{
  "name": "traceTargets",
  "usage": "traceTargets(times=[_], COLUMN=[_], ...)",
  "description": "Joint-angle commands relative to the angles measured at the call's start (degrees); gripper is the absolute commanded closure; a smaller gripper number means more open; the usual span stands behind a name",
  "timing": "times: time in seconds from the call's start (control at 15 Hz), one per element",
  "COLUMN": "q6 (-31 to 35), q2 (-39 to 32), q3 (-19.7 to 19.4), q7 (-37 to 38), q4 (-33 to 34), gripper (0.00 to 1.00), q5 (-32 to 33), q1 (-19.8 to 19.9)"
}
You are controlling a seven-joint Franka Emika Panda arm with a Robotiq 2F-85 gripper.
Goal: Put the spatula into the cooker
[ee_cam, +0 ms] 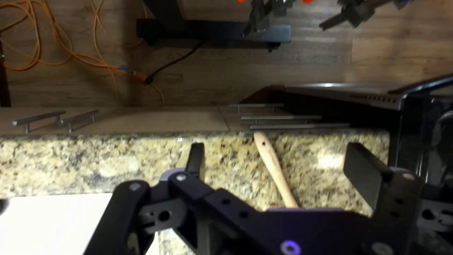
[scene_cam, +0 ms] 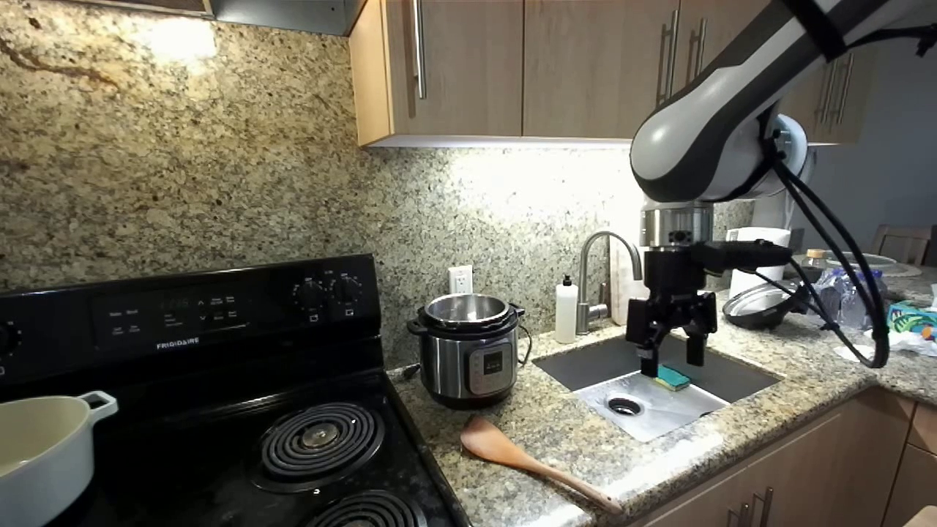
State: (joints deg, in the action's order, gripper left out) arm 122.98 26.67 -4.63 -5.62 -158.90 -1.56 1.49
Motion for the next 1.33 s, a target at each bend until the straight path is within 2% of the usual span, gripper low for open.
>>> traceTargets(times=[0.0,0.27,0.47,0.6,1.0,1.27], q6=[14.2,21.9,22.1,22.5,30.8,36.1], q2=[-7.4,-16.6,-22.2,-25.6,-33.5,-38.1], q3=[5.4,10.2,11.1,10.5,9.5,8.2], q7=[11.4,21.9,25.6,23.8,18.4,18.0], q4=[0.0,-0.2,-0.2,-0.2,-0.1,0.8], gripper=[0.0,0.0,0.0,0.0,0.0,0.0], q5=[2.7,7.2,9.0,8.4,5.5,9.4], q1=[1.1,1.0,-0.5,-1.6,-3.6,-5.2])
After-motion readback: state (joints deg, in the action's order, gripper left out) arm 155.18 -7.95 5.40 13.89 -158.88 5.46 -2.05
